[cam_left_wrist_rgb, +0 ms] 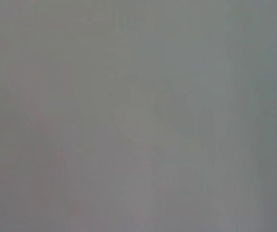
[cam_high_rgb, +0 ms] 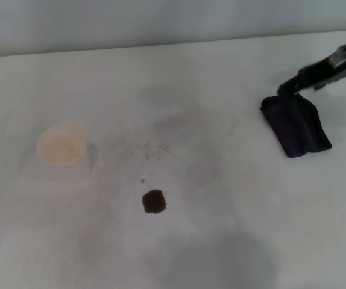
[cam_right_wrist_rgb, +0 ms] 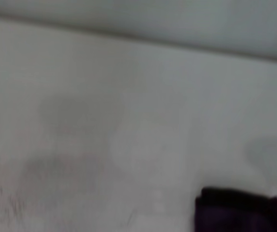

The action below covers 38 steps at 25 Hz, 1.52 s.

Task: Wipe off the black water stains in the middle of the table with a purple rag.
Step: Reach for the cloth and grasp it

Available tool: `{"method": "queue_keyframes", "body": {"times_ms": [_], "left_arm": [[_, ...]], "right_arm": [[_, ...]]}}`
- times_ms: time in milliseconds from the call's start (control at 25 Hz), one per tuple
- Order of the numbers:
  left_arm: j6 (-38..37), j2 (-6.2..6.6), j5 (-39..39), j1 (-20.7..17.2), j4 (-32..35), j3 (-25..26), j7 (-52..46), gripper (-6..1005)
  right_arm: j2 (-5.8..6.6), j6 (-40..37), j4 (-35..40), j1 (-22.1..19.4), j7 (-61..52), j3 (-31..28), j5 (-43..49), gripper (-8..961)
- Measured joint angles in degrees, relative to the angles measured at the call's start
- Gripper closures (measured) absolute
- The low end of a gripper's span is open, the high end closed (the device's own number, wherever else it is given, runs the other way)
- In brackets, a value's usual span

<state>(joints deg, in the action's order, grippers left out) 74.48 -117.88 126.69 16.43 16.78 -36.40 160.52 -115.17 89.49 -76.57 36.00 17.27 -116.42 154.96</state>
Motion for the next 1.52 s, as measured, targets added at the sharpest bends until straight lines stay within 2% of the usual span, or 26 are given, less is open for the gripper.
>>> {"method": "queue_keyframes", "body": {"times_ms": [160,520,640,1120,1520], "left_arm": [[0.0,0.18,-0.1,0.0,0.0,0.0,-0.2,134],[0.4,0.70,-0.2,-0.3,0.0,-0.3,-0.2,134],[0.6,0.72,-0.2,-0.3,0.1,-0.3,-0.2,134],[0.7,0.77,-0.3,0.2,0.1,-0.3,0.0,133],[0.7,0.51,-0.3,0.3,0.1,-0.3,0.2,133]], "right_arm": [[0.07,-0.7,4.7,2.4,-2.9,5.1,1.7,110],[0.28,-7.7,14.6,4.0,-2.9,7.9,4.2,158],[0.47,-10.1,17.3,4.0,-2.7,8.0,4.6,192],[0.39,-15.7,25.9,5.8,-2.7,8.0,8.9,190],[0.25,-16.7,26.9,6.5,-2.9,8.5,12.2,208]]}}
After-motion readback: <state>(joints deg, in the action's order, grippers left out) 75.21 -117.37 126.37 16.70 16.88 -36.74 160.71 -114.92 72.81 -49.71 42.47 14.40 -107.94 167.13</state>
